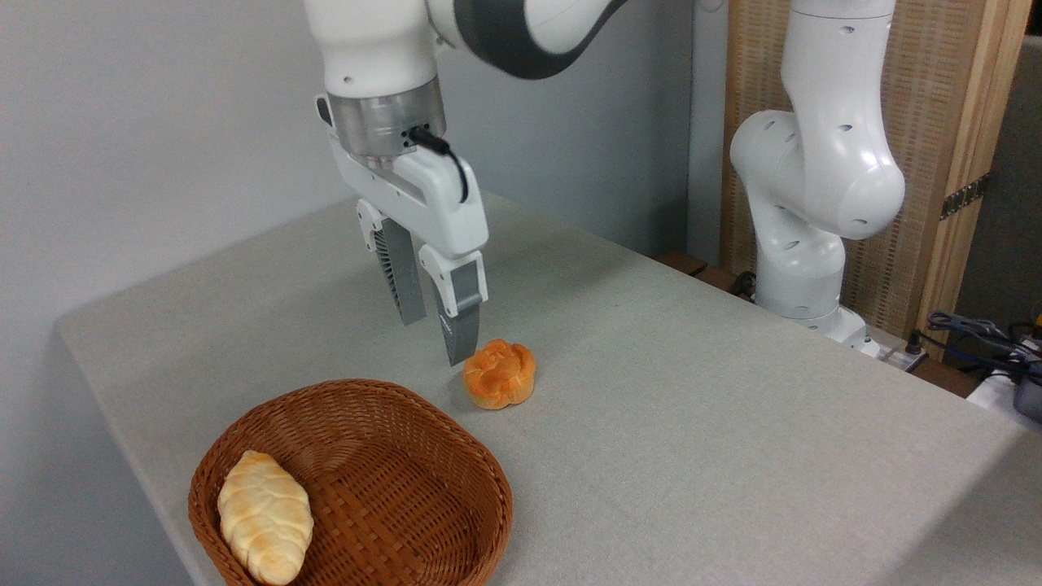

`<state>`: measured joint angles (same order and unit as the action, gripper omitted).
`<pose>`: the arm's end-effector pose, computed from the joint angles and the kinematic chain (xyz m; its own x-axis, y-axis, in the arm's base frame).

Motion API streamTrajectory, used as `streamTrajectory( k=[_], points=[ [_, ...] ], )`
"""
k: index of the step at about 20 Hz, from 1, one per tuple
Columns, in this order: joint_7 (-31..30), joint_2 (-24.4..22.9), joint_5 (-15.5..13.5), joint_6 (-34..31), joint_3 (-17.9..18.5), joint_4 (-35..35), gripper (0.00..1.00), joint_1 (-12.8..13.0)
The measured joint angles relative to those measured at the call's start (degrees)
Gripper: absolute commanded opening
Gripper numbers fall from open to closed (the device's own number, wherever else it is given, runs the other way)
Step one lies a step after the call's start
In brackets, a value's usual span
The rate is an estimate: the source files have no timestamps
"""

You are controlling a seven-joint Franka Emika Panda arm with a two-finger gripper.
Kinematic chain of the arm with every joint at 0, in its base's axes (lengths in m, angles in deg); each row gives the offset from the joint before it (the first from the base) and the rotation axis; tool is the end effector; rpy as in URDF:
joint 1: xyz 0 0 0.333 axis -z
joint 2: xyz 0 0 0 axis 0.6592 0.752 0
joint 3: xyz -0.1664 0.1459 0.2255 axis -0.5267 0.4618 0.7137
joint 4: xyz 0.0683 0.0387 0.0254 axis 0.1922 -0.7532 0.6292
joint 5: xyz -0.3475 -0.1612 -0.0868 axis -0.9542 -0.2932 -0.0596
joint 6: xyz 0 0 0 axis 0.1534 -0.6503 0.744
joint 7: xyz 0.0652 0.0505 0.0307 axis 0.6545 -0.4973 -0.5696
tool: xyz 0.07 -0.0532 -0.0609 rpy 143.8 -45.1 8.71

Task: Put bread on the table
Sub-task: 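Lower the bun onto the table, open the gripper and raise it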

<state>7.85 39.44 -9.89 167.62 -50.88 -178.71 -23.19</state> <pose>0.5365 -0.0444 0.5455 0.6805 -0.7317 0.0384 -0.7325 -0.6807 0.0096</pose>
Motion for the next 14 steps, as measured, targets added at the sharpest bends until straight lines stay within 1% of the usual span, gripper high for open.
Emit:
streamTrajectory(
  k=[3,14],
  points=[
    [-0.3,-0.1,0.0,0.0,1.1,0.5,1.00,-0.3],
    [-0.8,-0.1,0.0,0.0,1.1,0.6,1.00,-0.6]
  ],
)
